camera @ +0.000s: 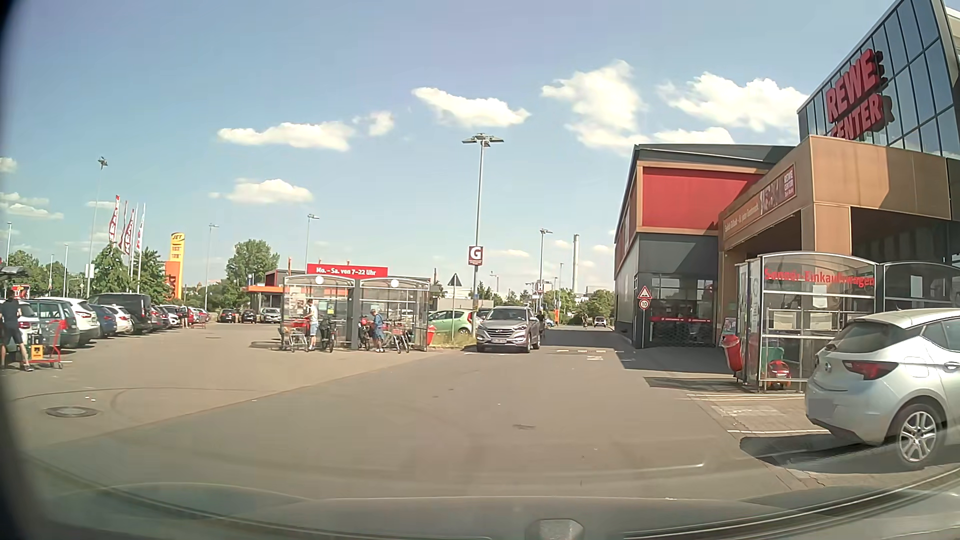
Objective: Follow the waypoints while adhering to traffic rules and regulations
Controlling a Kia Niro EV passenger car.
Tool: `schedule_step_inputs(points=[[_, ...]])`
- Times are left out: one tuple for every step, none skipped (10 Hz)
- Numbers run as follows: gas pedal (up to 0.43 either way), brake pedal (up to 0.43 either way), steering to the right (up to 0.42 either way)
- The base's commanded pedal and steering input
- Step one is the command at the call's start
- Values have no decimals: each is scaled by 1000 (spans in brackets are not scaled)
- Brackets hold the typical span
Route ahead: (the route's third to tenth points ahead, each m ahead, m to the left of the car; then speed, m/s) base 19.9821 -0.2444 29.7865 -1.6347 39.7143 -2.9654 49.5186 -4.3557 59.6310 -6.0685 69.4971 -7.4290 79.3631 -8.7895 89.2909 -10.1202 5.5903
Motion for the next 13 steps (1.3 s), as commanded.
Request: schedule_step_inputs(points=[[0, 30, 113], [0, 30, 109], [0, 30, 107], [0, 30, 103], [0, 30, 98], [0, 30, 94], [0, 30, 85], [0, 30, 75], [0, 30, 67], [0, 30, 56], [0, 30, 47], [0, 30, 41], [0, 30, 35]])
